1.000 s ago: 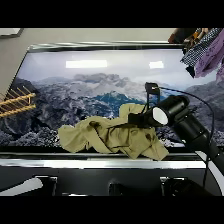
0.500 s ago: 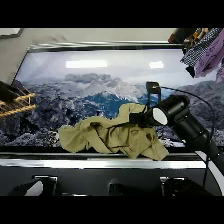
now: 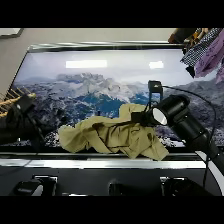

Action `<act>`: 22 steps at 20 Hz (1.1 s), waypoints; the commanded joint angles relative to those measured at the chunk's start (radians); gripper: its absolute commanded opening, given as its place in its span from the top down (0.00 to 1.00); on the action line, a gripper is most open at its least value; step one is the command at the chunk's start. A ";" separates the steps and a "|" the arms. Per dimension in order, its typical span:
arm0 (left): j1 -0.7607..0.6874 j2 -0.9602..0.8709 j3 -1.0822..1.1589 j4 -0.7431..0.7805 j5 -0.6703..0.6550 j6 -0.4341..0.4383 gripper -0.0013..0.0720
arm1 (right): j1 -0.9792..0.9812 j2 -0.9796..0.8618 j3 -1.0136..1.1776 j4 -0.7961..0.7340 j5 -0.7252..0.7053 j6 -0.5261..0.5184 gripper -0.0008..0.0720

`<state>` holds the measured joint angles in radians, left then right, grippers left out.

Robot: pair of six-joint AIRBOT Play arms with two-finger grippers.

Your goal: Fold the clothes and pants, and hang the long-sleeved shirts on hangers.

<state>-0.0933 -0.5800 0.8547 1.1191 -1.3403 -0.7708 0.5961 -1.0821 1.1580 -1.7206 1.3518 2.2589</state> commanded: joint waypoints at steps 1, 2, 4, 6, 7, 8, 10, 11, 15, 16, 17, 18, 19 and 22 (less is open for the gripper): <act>-0.041 0.121 -0.061 -0.039 -0.083 -0.027 0.96 | 0.000 0.000 0.000 -0.050 0.007 0.048 0.95; -0.041 0.141 -0.062 -0.040 -0.116 -0.027 0.96 | 0.000 0.000 0.000 -0.064 0.007 0.063 0.95; -0.041 0.166 -0.067 -0.048 -0.183 -0.035 0.96 | 0.000 0.000 0.000 -0.084 0.006 0.089 0.95; -0.041 0.187 -0.074 -0.066 -0.212 -0.042 0.96 | 0.000 0.000 0.000 -0.100 0.006 0.106 0.95; -0.041 0.195 -0.076 -0.086 -0.212 -0.042 0.96 | 0.000 0.000 0.000 -0.105 0.006 0.111 0.95; -0.041 0.202 -0.076 -0.099 -0.212 -0.043 0.96 | 0.000 -0.001 0.000 -0.109 0.006 0.113 0.95; -0.041 0.214 -0.076 -0.116 -0.213 -0.053 0.96 | 0.000 -0.009 -0.001 -0.119 0.007 0.114 0.95; -0.041 0.217 -0.076 -0.131 -0.213 -0.053 0.96 | 0.000 -0.016 -0.001 -0.125 0.007 0.121 0.95; -0.039 0.232 -0.076 -0.154 -0.215 -0.053 0.96 | 0.000 -0.051 -0.001 -0.132 -0.001 0.147 0.95; -0.037 0.237 -0.076 -0.155 -0.214 -0.053 0.96 | 0.000 -0.061 -0.001 -0.132 -0.001 0.147 0.95; -0.037 0.242 -0.075 -0.154 -0.211 -0.063 0.96 | 0.000 -0.069 -0.001 -0.132 -0.001 0.147 0.95; -0.037 0.249 -0.075 -0.155 -0.211 -0.076 0.96 | 0.000 -0.075 -0.001 -0.133 -0.001 0.147 0.95; -0.037 0.260 -0.075 -0.155 -0.211 -0.090 0.96 | 0.000 -0.078 -0.001 -0.135 -0.001 0.148 0.95; -0.037 0.307 -0.075 -0.155 -0.214 -0.128 0.96 | 0.000 -0.077 -0.001 -0.161 0.003 0.167 0.95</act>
<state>-0.1314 -0.3080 0.7792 0.9668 -1.5524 -0.8589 0.5961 -1.1538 1.1572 -1.8629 1.3514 2.4111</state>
